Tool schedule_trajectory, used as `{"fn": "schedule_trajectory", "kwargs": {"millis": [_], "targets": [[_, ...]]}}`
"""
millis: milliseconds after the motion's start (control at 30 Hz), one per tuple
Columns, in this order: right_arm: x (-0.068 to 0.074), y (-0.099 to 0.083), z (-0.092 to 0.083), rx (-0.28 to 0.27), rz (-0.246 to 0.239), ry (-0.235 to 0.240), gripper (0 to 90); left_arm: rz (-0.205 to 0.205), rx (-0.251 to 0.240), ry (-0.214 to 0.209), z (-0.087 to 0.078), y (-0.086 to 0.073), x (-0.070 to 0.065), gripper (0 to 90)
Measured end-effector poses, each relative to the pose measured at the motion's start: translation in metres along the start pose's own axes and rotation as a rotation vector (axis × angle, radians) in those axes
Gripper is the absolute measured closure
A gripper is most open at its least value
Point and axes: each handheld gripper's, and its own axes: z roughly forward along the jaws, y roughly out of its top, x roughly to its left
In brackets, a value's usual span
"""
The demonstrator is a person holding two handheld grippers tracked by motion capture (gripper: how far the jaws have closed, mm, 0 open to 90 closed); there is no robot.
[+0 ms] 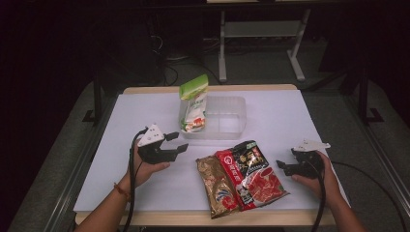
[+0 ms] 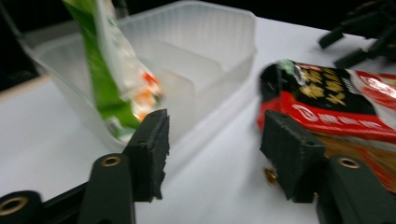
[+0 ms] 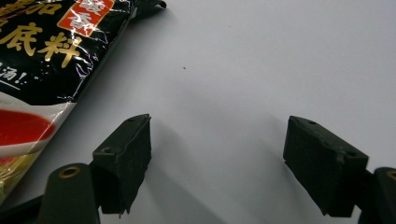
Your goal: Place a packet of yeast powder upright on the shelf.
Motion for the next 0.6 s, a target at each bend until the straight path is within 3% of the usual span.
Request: {"fn": "schedule_trajectory", "kwargs": {"millis": [100,167,300,600], "targets": [[0.0,0.0,0.0,0.0,0.0,0.0,22.4,-0.034,0.01,-0.065,0.002,-0.008,-0.006,34.9],[0.0,0.0,0.0,0.0,-0.001,0.001,22.4,-0.035,0.016,-0.074,0.003,-0.009,-0.007,32.7],[0.0,0.0,0.0,-0.001,-0.004,0.001,22.6,-0.053,0.042,-0.133,0.011,-0.014,-0.014,28.2],[0.0,0.0,0.0,-0.001,-0.006,0.002,22.6,-0.067,0.096,-0.208,0.03,-0.023,-0.025,25.0]]}}
